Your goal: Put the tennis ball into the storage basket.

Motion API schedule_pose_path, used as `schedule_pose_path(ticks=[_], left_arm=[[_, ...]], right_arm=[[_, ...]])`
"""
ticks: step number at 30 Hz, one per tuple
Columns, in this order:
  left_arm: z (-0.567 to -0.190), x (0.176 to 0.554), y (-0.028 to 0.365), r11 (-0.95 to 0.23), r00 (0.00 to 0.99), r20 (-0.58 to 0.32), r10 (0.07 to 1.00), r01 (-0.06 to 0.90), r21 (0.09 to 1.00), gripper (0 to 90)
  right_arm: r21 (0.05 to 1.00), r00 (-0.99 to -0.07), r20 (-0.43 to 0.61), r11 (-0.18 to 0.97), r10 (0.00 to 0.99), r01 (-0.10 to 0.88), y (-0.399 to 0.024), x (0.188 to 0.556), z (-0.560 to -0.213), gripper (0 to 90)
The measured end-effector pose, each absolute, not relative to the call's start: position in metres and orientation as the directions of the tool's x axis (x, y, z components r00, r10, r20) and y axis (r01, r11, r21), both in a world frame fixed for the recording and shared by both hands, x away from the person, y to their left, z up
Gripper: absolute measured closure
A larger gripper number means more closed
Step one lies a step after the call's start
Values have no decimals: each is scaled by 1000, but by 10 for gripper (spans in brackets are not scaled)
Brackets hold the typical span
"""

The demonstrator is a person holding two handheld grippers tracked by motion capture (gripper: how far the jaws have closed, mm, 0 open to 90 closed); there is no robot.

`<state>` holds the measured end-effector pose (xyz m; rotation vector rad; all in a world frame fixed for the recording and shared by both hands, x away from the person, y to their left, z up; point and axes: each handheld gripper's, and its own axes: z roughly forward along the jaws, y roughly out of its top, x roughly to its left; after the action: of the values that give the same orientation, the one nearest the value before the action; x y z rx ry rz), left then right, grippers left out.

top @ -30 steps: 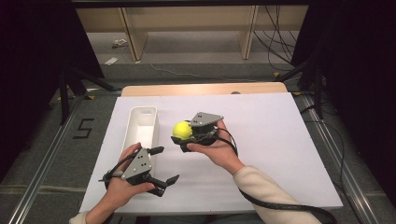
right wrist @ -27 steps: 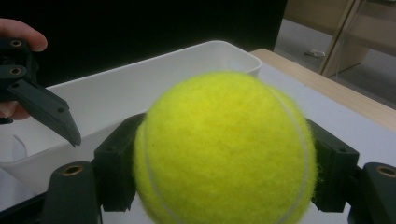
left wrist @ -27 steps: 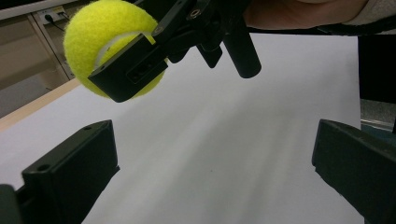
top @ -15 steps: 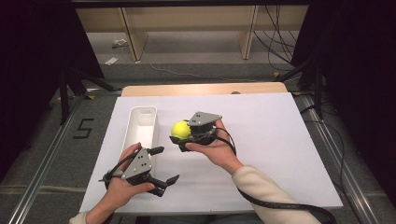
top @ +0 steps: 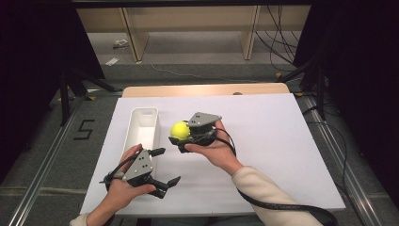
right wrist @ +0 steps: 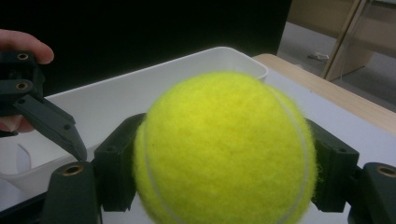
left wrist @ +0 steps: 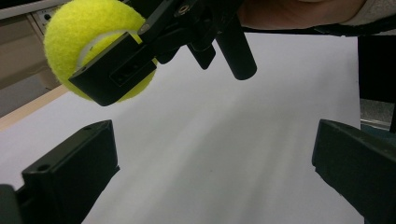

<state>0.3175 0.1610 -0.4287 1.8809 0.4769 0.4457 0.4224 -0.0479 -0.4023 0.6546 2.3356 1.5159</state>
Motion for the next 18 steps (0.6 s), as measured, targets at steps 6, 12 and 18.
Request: schedule_pose_path(ticks=[6, 12, 18], left_arm=[[-429, 317, 161, -326, 848, 79, 524, 114, 938, 0], [-429, 317, 161, -327, 848, 79, 524, 114, 938, 0], [-429, 317, 161, -327, 848, 79, 524, 114, 938, 0]], right_arm=[[912, -859, 11, 347, 512, 218, -46, 422, -403, 264], [913, -860, 17, 343, 509, 221, -44, 422, -403, 264], [913, -863, 15, 345, 505, 218, -42, 422, -403, 264]])
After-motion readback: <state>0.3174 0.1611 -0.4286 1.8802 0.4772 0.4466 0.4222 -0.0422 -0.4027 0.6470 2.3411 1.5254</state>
